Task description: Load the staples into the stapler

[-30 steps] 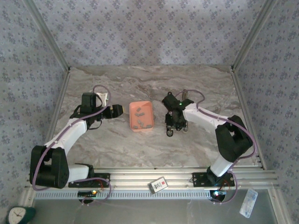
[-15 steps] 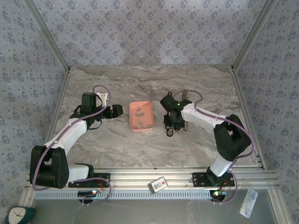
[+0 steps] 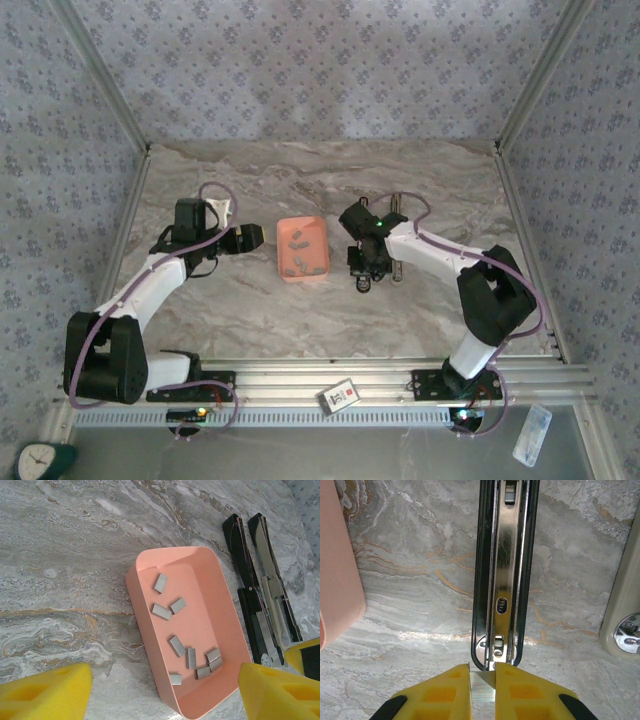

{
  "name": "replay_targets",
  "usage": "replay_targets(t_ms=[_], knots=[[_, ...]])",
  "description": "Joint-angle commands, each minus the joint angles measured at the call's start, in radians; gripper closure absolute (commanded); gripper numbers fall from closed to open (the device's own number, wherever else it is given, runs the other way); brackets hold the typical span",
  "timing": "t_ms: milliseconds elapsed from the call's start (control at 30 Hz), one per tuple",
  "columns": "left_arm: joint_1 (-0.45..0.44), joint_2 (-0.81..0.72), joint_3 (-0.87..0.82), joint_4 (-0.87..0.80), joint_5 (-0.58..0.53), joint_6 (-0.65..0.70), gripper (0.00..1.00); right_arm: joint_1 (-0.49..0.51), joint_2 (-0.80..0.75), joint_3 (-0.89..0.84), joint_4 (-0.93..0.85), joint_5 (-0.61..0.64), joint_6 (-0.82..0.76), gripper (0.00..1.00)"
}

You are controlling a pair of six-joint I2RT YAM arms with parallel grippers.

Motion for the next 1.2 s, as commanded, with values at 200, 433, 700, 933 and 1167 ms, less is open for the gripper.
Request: replay_targets(t_ms=[200, 433, 700, 933, 1167], knots=[[-0.001, 0.004, 0.018, 0.003, 0.006, 0.009, 0.23, 0.003, 0.020, 0.015, -0.063, 0.032, 0.017, 0.84], [0.000, 0.004, 0.017, 0.002, 0.005, 0.010, 0.23, 0.004, 0.038, 0.013, -0.053, 0.034, 0.019, 0.84], [-0.001, 0.004, 0.017, 0.001, 0.003, 0.012, 0.23, 0.005, 0.056, 0.001, -0.047, 0.033, 0.019, 0.84], [-0.001, 0.004, 0.019, -0.002, 0.001, 0.012, 0.23, 0.007, 0.021, -0.009, -0.035, 0.066, 0.035, 0.85], [-0.002, 0.005, 0.019, 0.000, 0.001, 0.014, 0.23, 0.011, -0.020, -0.037, 0.010, 0.093, 0.064, 0.85]])
